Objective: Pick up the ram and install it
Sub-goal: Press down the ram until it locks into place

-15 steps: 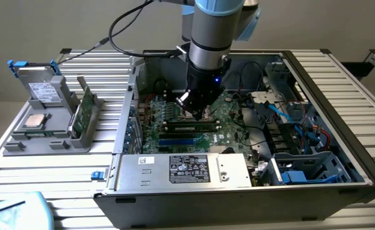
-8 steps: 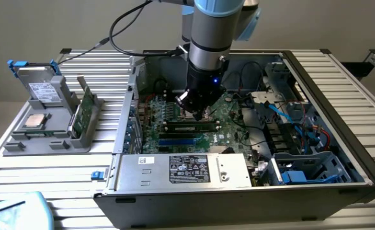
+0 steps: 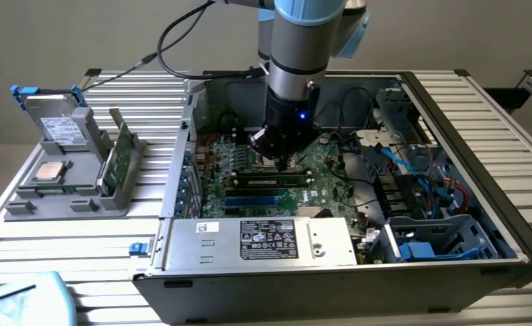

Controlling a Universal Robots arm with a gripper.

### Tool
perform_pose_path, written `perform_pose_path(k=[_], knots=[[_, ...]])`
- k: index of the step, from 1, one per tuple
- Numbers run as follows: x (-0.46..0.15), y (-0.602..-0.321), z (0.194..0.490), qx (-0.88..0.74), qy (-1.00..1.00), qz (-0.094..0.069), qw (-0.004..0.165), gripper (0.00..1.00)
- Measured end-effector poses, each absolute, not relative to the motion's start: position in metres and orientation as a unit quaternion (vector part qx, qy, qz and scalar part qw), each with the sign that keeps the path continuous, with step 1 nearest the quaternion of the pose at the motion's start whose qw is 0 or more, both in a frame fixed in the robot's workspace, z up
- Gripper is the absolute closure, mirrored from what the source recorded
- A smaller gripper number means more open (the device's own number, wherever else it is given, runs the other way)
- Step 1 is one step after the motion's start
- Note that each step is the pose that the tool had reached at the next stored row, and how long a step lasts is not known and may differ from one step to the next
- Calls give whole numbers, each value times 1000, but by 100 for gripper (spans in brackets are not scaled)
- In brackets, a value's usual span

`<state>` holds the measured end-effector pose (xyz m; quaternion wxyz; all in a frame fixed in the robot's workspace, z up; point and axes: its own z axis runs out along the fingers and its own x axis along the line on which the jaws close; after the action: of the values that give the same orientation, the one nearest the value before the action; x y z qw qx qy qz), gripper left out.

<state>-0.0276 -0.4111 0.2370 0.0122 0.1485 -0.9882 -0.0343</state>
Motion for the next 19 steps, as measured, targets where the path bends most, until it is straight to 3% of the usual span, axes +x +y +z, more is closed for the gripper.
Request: perform_pose_path(k=[19], knots=[[-28, -411, 233, 27, -999, -26, 9, 89]])
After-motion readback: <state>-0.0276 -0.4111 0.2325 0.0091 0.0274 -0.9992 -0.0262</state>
